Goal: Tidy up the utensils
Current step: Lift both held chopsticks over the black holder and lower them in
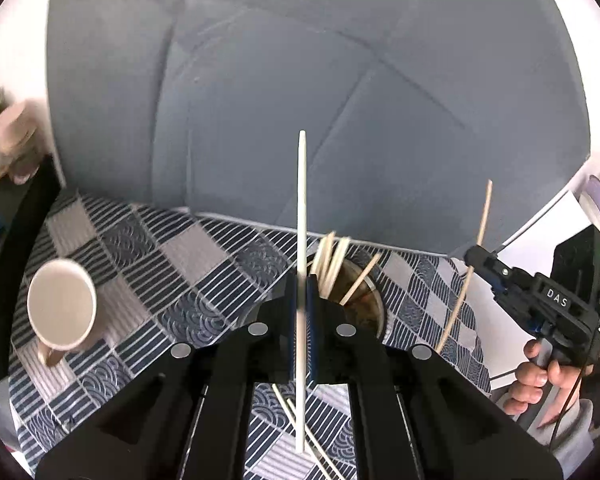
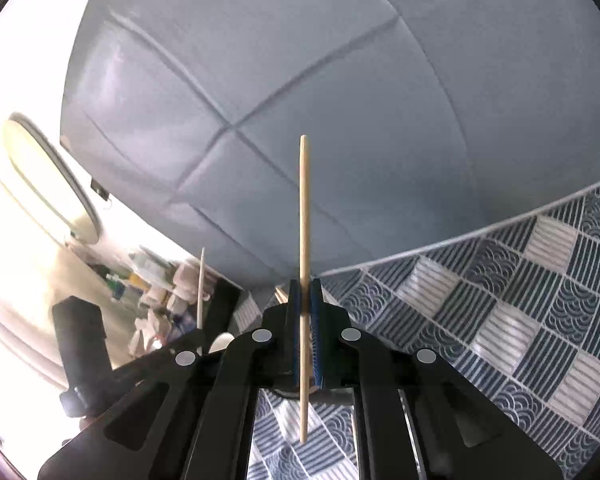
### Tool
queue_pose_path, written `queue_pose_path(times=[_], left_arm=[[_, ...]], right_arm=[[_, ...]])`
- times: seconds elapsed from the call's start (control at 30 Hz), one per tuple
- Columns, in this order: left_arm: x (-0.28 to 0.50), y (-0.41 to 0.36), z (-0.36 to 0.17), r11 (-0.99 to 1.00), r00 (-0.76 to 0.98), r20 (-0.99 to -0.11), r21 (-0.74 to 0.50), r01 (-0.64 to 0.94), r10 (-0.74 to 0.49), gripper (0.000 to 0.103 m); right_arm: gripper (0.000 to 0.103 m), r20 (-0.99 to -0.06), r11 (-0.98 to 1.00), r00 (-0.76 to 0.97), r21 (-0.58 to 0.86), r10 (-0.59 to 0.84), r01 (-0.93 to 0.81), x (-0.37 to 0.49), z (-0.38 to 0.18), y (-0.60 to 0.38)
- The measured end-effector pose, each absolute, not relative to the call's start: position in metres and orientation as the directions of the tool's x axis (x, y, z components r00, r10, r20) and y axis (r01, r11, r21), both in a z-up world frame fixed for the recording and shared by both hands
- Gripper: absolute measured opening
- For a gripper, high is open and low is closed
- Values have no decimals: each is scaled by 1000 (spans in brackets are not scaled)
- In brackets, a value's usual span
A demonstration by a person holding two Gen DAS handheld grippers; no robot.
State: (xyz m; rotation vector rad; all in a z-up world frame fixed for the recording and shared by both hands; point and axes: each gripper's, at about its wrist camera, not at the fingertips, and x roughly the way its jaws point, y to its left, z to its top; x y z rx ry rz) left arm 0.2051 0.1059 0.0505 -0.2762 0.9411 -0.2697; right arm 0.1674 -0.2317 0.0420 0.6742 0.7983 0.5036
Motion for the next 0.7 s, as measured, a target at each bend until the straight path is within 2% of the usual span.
queue_pose_path(times=[0.27,0.53,0.7], left_arm=[[220,85,59,917,597,-704,-366,158,-384,5],[229,73,55,889,662,-604,-395,234,-443,5],[235,71,42,887,674,-590,-394,240,-444,5]], right_arm=[[5,-480,725,640,665,600,-181,185,54,-214],[5,-357,703,711,659,605,-268,185,49,-202],[5,-379,718,698,638,607,-278,195,31,-190]])
